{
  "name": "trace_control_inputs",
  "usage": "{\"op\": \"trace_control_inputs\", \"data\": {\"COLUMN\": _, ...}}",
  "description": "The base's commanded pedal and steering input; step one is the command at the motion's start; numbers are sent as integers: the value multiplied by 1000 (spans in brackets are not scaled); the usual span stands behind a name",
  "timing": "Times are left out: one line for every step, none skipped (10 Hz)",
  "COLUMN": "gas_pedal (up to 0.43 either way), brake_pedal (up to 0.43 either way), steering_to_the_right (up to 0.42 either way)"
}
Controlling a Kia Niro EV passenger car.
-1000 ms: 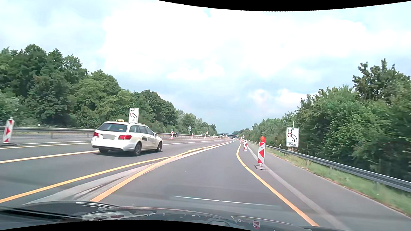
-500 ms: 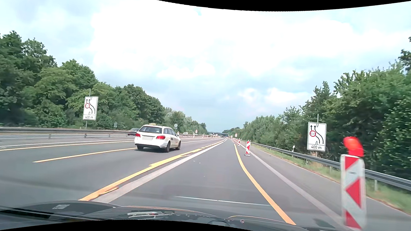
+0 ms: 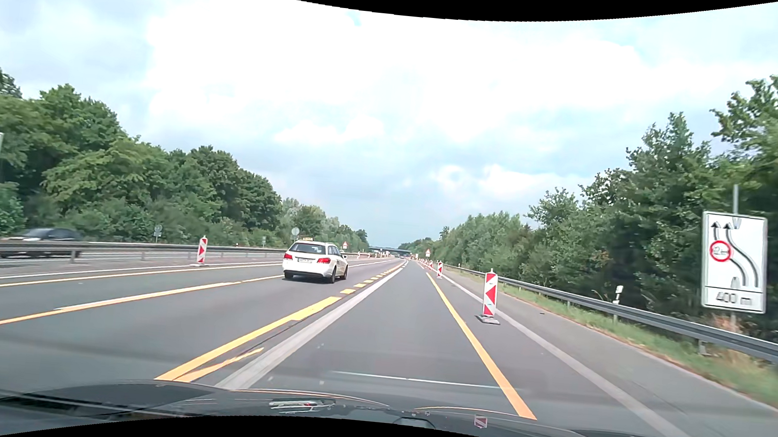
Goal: Follow the waypoints while adhering to traffic rules and regulations
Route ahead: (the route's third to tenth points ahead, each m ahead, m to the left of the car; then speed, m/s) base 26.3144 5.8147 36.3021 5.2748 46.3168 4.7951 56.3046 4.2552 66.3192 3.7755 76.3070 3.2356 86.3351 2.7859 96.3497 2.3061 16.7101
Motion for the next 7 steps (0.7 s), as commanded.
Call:
{"op": "trace_control_inputs", "data": {"gas_pedal": 240, "brake_pedal": 0, "steering_to_the_right": 25}}
{"op": "trace_control_inputs", "data": {"gas_pedal": 228, "brake_pedal": 0, "steering_to_the_right": 15}}
{"op": "trace_control_inputs", "data": {"gas_pedal": 220, "brake_pedal": 0, "steering_to_the_right": 6}}
{"op": "trace_control_inputs", "data": {"gas_pedal": 209, "brake_pedal": 0, "steering_to_the_right": 5}}
{"op": "trace_control_inputs", "data": {"gas_pedal": 189, "brake_pedal": 0, "steering_to_the_right": 5}}
{"op": "trace_control_inputs", "data": {"gas_pedal": 177, "brake_pedal": 0, "steering_to_the_right": 4}}
{"op": "trace_control_inputs", "data": {"gas_pedal": 177, "brake_pedal": 0, "steering_to_the_right": 4}}
